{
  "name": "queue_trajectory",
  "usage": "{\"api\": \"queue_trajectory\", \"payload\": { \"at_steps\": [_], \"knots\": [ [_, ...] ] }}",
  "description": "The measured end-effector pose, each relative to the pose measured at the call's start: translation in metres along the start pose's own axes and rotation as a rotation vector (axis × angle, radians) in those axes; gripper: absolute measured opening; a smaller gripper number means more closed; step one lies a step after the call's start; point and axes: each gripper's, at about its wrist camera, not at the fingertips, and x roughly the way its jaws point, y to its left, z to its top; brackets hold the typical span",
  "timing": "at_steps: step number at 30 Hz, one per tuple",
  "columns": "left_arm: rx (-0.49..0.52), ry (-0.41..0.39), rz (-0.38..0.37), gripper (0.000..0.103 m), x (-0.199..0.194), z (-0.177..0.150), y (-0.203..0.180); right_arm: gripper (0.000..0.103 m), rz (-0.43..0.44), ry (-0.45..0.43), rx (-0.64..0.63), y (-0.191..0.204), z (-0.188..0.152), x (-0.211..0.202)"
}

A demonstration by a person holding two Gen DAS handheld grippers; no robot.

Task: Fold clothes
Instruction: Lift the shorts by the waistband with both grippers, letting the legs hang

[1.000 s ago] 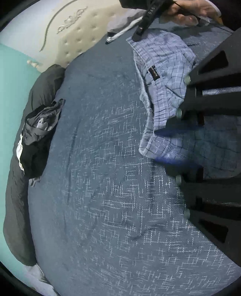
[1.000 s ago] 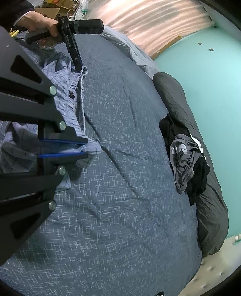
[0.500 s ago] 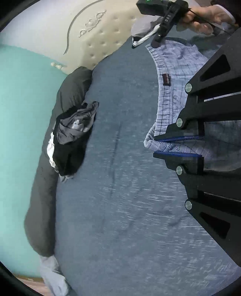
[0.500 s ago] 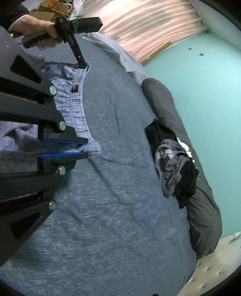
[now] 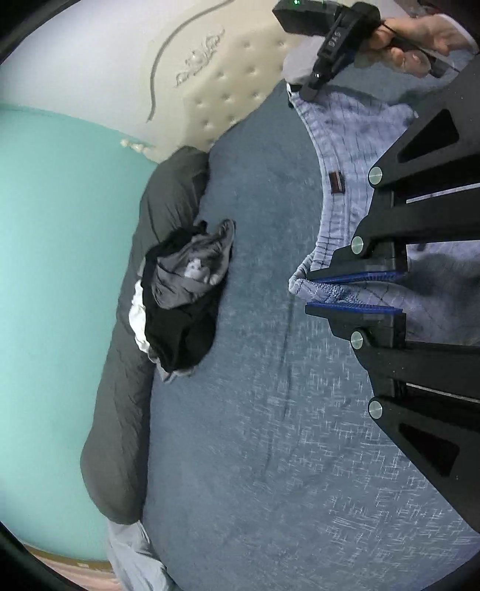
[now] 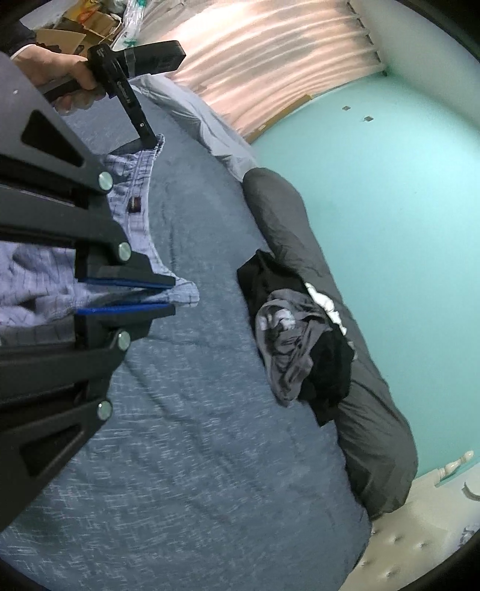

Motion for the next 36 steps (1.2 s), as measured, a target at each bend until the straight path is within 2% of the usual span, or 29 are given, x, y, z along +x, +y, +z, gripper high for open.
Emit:
{"api": "queue_trajectory", "payload": {
  "at_steps": [5,15,21,25,30,36],
  "knots": [
    [-0.013,-0.044,-0.016,0.010,-0.040,0.005,-0.012,0.007,0.013,-0.033,-0.009,0.009,0.011,-0.011],
    [0.062,-0.158,-0.024,0.010,-0.166,0.037,-0.062,0.007,0.036,-0.115,-0.132,0.075,0.047,-0.107],
    [0.074,-0.203,-0.033,0.010,-0.227,0.059,-0.078,0.007,0.065,-0.165,-0.179,0.109,0.071,-0.162],
    [0.100,-0.215,-0.020,0.010,-0.251,0.060,-0.089,0.007,0.086,-0.171,-0.209,0.128,0.076,-0.189],
    [0.110,-0.204,-0.021,0.010,-0.272,0.052,-0.098,0.007,0.099,-0.147,-0.220,0.135,0.066,-0.208],
    [0.111,-0.148,-0.029,0.010,-0.266,0.039,-0.098,0.007,0.085,-0.093,-0.229,0.132,0.047,-0.213]
  ]
}}
